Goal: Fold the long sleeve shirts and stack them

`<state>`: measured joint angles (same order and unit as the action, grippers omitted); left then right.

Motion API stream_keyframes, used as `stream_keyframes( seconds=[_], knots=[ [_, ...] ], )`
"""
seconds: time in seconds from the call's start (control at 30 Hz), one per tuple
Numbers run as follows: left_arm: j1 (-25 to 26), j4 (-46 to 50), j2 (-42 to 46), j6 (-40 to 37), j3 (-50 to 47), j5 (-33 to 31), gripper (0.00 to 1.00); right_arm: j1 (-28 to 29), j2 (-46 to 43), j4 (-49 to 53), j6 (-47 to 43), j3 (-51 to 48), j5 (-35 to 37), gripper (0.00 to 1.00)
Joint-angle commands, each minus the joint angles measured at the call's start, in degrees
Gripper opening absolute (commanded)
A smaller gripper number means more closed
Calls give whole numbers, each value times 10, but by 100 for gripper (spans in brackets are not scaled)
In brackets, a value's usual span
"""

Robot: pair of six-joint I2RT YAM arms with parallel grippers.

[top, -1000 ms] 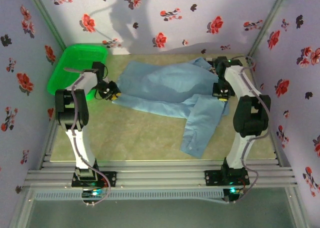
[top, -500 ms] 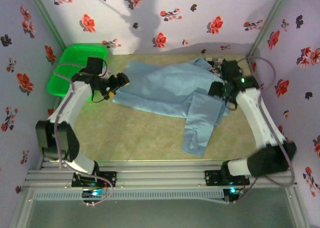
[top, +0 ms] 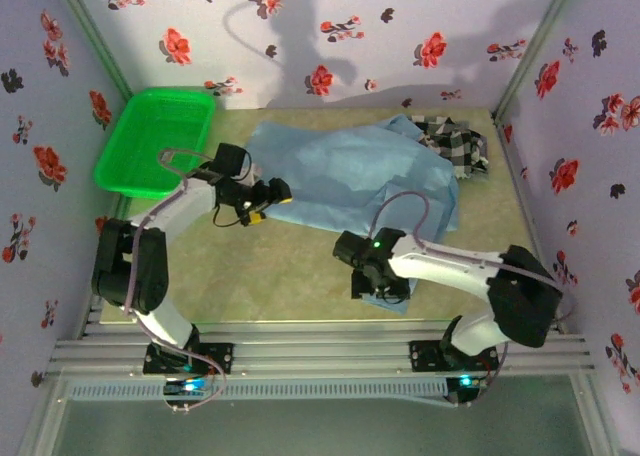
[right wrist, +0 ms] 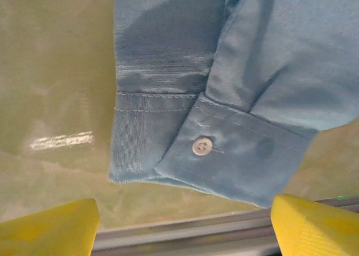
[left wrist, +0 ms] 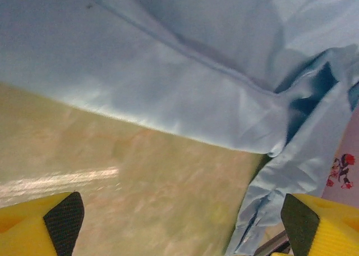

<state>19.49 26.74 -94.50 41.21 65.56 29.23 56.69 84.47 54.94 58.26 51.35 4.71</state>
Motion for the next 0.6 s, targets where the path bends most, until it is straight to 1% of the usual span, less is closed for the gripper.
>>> stream_keyframes(
  seconds=[0.0,0.13,0.2,0.23,0.37,0.4,0.5,0.57],
  knots=[
    [-3,-56,36,19,-22,9,97,9,36,-34,83,-20,26,79],
    [-16,-33,82,1,-39,-8,97,6,70,-72,92,-27,32,75],
    [-31,-23,104,0,-49,-13,98,-2,93,-93,88,-29,24,69],
    [-41,-18,115,-1,-55,-14,97,-6,106,-103,85,-30,22,64],
    [-78,9,155,-16,-62,-15,98,-30,126,-121,73,-31,10,32],
    [-84,19,161,-24,-59,-16,98,-36,121,-120,67,-28,8,26],
    [-100,57,174,-56,-41,-20,99,-58,81,-99,40,-2,17,15],
    [-107,72,180,-75,-30,-23,99,-86,52,-76,14,27,15,7]
  ],
)
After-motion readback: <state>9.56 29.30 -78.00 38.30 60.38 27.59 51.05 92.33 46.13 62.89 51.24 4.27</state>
